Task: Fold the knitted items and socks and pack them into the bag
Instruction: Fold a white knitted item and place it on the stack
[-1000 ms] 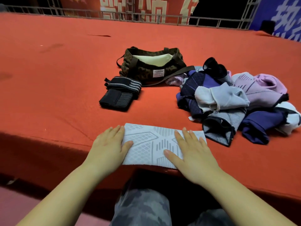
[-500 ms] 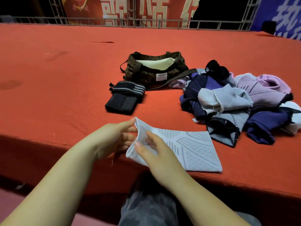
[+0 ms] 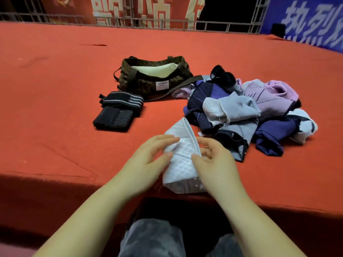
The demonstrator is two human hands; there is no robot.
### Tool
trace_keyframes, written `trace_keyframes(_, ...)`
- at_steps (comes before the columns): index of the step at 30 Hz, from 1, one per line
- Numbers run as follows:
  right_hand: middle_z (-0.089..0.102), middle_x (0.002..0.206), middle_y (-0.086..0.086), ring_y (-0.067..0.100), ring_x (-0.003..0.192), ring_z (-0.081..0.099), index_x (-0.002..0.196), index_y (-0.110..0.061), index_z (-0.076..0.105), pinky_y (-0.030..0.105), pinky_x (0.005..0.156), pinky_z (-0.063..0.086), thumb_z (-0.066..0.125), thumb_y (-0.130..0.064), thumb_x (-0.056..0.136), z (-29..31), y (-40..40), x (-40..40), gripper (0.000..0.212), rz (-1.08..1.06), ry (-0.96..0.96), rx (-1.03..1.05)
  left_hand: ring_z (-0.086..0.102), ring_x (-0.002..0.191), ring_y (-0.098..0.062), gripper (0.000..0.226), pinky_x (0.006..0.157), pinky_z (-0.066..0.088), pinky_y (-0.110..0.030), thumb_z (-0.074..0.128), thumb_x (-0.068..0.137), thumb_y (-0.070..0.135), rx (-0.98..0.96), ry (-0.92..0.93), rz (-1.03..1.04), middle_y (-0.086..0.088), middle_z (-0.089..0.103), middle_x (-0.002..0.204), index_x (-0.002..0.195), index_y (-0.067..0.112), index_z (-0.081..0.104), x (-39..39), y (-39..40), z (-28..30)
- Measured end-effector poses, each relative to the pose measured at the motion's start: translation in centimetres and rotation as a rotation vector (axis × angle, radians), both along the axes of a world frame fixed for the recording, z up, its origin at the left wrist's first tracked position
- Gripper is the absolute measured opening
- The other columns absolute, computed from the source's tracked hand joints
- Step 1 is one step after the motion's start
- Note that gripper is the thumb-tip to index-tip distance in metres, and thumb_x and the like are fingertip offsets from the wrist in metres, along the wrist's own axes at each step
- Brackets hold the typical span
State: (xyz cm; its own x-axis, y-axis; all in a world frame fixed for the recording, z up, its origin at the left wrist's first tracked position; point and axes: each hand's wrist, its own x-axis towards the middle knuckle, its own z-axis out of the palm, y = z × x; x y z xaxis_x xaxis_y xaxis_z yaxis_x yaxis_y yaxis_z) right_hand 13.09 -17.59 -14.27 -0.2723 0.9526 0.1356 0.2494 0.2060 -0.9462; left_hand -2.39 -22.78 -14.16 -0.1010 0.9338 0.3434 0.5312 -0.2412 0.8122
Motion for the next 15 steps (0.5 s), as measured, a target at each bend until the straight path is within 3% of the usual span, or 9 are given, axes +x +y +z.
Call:
trace_keyframes(3, 0.065, 0.081, -0.008, 0.002, 0.063, 0.060, 0.100, -0.035, 0.053, 0.013, 0.062, 0.045, 0.061, -0.004, 0.083, -0.7, 0.6, 2.0, 0.036, -0.051, -0.120, 0.070, 0.017, 0.138, 0.005, 0.065, 0.111, 0.004, -0.009, 0.031, 0.081, 0.058, -0.057, 0.423, -0.060, 0.018, 0.026, 0.147, 0.139, 0.031, 0.042, 1.4, 1.3, -1.1)
trace_keyframes(6, 0.060, 0.071, -0.014, -0.002, 0.058, 0.055, 0.100, -0.036, 0.050, 0.006, 0.057, 0.039, 0.064, -0.009, 0.082, -1.3, 0.8, 3.5, 0.036, -0.106, -0.257, 0.131, -0.006, 0.145, -0.006, 0.073, 0.113, -0.010, -0.022, 0.022, 0.080, 0.058, -0.225, 0.706, -0.092, 0.012, 0.001, 0.158, 0.149, 0.034, 0.016, 3.0, 2.2, -1.1)
trace_keyframes(9, 0.059, 0.070, -0.011, 0.000, 0.058, 0.053, 0.104, -0.034, 0.052, 0.013, 0.057, 0.038, 0.066, -0.011, 0.080, -1.8, 1.1, 4.4, 0.036, -0.135, -0.341, 0.139, -0.012, 0.145, -0.011, 0.068, 0.114, -0.012, -0.030, 0.022, 0.089, 0.057, -0.322, 0.851, -0.124, 0.005, -0.009, 0.159, 0.151, 0.032, 0.006, 3.8, 2.6, -1.3)
trace_keyframes(15, 0.058, 0.080, -0.007, 0.011, 0.077, 0.055, 0.112, -0.021, 0.058, 0.022, 0.072, 0.037, 0.066, -0.016, 0.079, -2.3, 1.8, 5.2, 0.035, -0.160, -0.466, 0.067, -0.016, 0.145, -0.012, 0.062, 0.115, -0.016, -0.033, 0.025, 0.099, 0.050, -0.427, 0.919, -0.136, 0.005, -0.016, 0.158, 0.150, 0.031, -0.004, 4.3, 2.2, -2.5)
